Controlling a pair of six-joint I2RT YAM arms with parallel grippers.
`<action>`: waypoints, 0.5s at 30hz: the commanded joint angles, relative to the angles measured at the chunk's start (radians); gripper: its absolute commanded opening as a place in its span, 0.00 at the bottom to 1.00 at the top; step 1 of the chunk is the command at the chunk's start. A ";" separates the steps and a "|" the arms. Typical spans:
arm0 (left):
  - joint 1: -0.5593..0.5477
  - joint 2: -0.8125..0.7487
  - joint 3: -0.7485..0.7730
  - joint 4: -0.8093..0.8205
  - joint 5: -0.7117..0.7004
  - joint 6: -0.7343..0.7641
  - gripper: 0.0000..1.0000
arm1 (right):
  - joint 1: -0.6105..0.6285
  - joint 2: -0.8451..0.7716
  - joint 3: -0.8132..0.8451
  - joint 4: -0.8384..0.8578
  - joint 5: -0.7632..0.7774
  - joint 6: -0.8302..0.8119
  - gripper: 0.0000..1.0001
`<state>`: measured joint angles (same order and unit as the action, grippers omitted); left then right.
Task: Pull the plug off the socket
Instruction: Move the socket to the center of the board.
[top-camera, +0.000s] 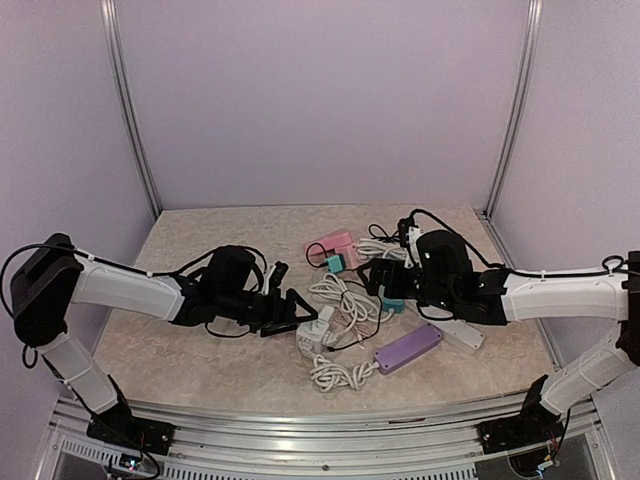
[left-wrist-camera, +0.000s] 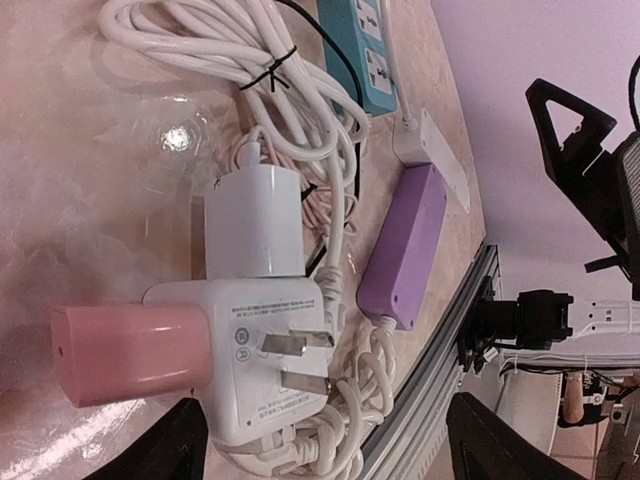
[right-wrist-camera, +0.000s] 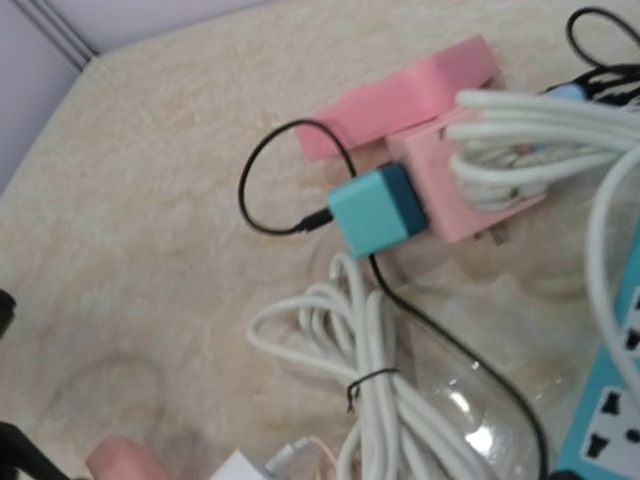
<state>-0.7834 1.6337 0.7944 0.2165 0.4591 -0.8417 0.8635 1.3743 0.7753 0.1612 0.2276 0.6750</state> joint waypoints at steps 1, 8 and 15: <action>0.042 -0.122 -0.062 -0.054 -0.031 -0.015 0.82 | 0.062 0.062 0.072 -0.073 0.058 0.006 0.97; 0.192 -0.291 -0.139 -0.182 -0.039 0.054 0.85 | 0.161 0.195 0.209 -0.178 0.115 0.080 0.97; 0.280 -0.384 -0.189 -0.202 -0.038 0.085 0.91 | 0.259 0.405 0.432 -0.403 0.159 0.108 1.00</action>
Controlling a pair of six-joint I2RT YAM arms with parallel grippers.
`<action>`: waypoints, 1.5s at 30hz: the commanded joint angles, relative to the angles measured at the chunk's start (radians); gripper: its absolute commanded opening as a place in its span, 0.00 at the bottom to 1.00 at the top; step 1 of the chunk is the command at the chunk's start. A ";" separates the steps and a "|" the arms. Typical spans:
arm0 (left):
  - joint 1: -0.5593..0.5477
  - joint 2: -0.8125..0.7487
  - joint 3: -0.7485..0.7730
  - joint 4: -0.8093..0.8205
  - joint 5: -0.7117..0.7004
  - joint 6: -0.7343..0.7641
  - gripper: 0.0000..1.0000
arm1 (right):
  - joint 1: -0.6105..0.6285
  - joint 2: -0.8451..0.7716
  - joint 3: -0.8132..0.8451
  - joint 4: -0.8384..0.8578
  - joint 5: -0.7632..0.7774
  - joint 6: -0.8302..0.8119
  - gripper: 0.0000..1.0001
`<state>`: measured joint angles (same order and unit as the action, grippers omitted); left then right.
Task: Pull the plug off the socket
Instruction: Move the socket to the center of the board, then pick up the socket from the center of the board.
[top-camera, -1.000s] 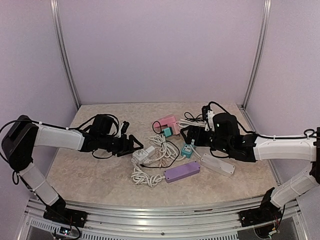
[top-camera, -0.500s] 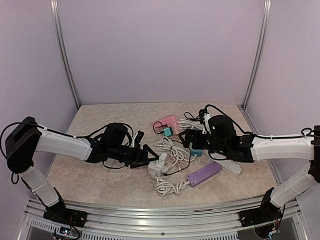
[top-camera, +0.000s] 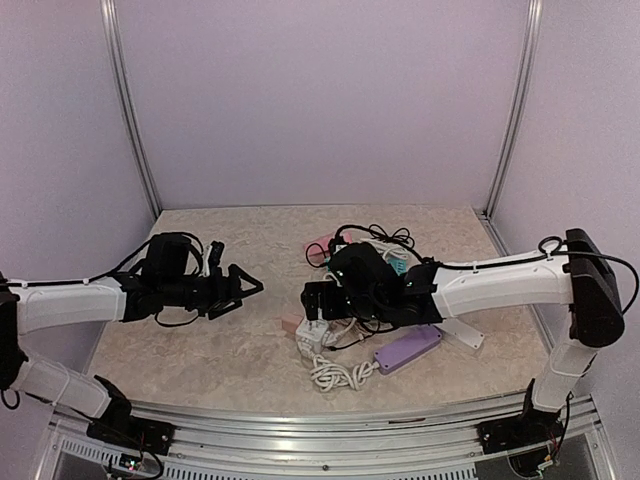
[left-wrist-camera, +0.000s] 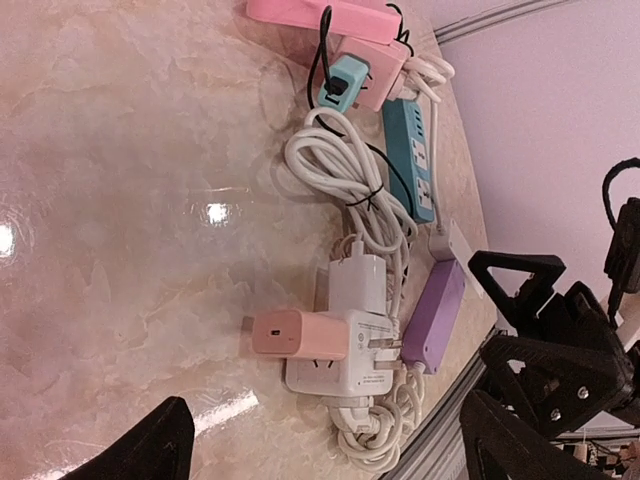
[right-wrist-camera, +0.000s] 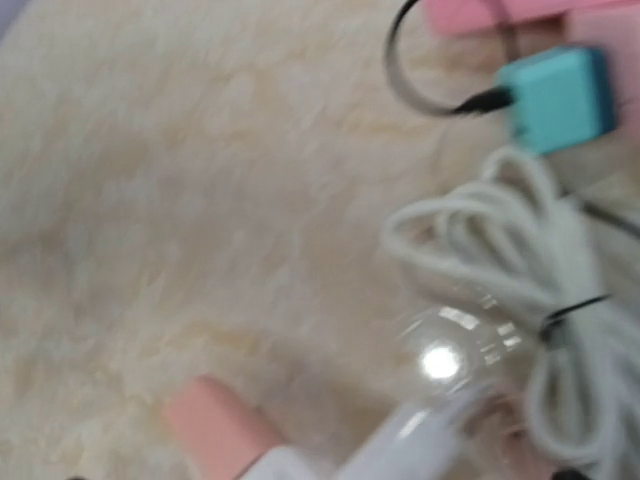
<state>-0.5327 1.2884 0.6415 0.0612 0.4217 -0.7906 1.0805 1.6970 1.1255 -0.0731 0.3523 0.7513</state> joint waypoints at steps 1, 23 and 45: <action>0.037 -0.046 -0.045 -0.046 0.001 0.034 0.92 | 0.046 0.103 0.099 -0.183 0.027 0.032 0.99; 0.092 -0.187 -0.134 -0.048 -0.021 0.028 0.99 | 0.125 0.397 0.407 -0.472 0.134 0.012 0.98; 0.092 -0.242 -0.144 -0.057 -0.009 0.027 0.99 | 0.125 0.217 0.230 -0.318 0.229 0.043 0.34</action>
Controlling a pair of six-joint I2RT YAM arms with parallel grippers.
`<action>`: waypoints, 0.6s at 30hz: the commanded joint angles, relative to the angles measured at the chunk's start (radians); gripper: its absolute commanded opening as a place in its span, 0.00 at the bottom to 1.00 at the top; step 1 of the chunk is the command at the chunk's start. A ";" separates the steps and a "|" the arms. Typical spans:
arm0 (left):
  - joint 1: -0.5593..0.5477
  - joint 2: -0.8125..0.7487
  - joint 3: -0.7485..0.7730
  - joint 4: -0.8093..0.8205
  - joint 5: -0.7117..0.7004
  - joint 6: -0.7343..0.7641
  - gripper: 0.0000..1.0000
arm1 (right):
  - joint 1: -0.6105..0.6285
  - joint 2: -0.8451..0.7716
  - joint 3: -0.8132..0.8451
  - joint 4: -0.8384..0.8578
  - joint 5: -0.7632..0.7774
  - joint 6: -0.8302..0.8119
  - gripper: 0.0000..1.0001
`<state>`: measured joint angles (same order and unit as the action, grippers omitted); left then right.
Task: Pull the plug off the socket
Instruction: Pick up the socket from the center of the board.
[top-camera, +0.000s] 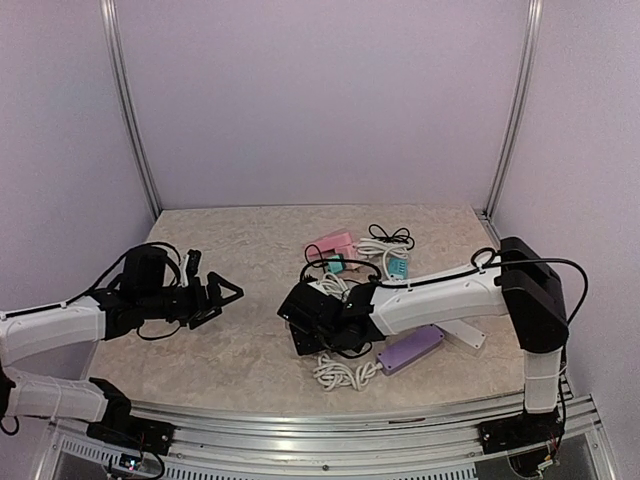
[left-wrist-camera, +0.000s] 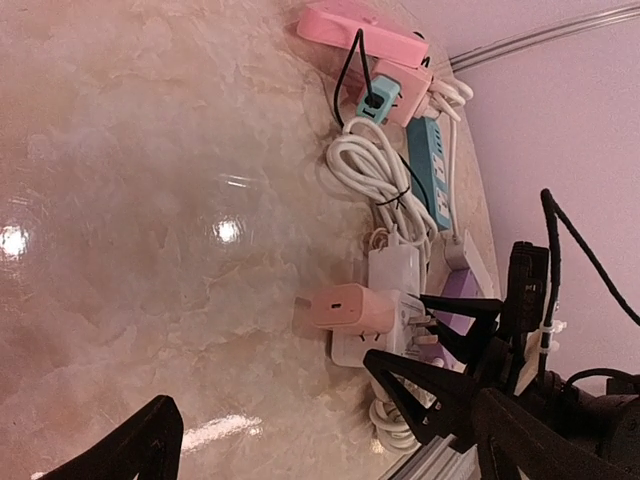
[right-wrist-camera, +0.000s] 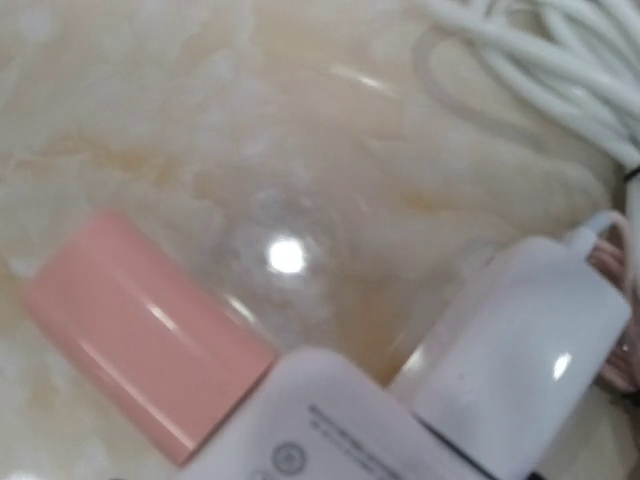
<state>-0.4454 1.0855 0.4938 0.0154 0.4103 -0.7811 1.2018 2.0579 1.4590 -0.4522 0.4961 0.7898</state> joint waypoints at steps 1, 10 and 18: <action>0.004 -0.046 0.009 -0.012 0.008 0.017 0.99 | 0.001 -0.186 -0.144 0.119 0.083 -0.011 0.28; -0.104 -0.078 0.101 -0.012 0.013 0.060 0.99 | -0.065 -0.445 -0.484 0.668 -0.104 -0.236 0.00; -0.237 0.013 0.225 -0.049 -0.013 0.076 0.99 | -0.065 -0.533 -0.632 0.922 -0.190 -0.440 0.00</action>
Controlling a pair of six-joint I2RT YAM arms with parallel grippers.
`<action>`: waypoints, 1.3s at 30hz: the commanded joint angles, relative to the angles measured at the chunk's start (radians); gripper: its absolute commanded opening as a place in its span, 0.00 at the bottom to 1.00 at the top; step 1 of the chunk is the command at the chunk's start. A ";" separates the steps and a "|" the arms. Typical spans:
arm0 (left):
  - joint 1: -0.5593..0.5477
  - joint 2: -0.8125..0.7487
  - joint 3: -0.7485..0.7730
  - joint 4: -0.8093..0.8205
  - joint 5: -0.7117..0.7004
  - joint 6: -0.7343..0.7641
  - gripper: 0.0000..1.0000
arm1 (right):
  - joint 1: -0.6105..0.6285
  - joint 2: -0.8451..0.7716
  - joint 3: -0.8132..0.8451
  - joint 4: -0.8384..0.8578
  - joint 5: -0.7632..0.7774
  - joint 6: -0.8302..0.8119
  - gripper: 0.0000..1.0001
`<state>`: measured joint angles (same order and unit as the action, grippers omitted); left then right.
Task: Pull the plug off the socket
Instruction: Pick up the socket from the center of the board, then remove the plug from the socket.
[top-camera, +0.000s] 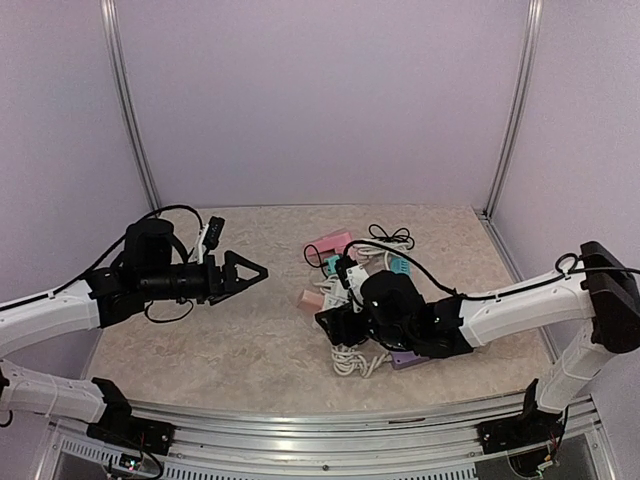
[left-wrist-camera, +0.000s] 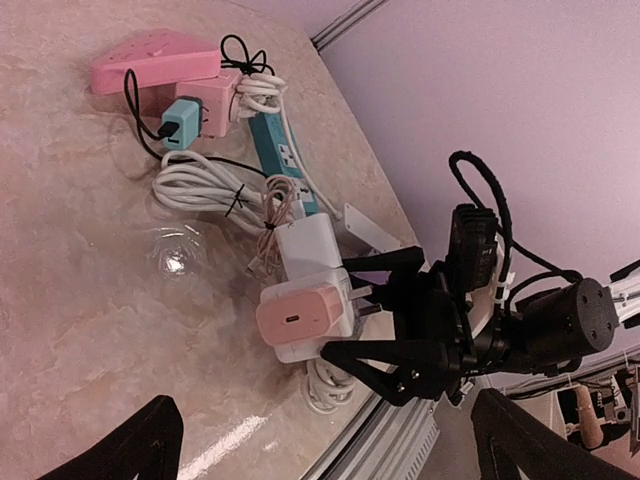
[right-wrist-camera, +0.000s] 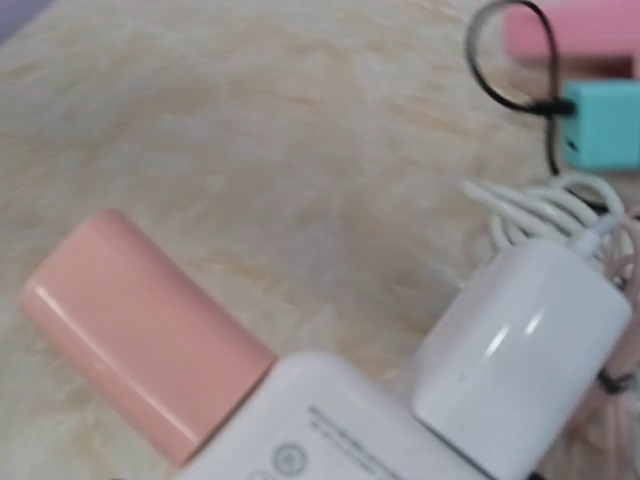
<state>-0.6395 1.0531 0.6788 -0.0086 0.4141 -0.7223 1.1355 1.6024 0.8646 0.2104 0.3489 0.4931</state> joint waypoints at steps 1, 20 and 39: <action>-0.051 0.058 0.040 -0.010 -0.009 0.005 0.99 | 0.003 -0.086 -0.049 0.284 -0.051 -0.161 0.00; -0.135 0.289 0.084 0.173 0.092 -0.118 0.88 | 0.051 -0.111 -0.052 0.345 -0.011 -0.349 0.00; -0.141 0.355 0.117 0.173 0.099 -0.115 0.72 | 0.052 -0.125 -0.054 0.362 -0.036 -0.330 0.00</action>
<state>-0.7719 1.3941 0.7662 0.1501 0.4953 -0.8482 1.1774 1.5444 0.7692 0.4183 0.3096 0.1753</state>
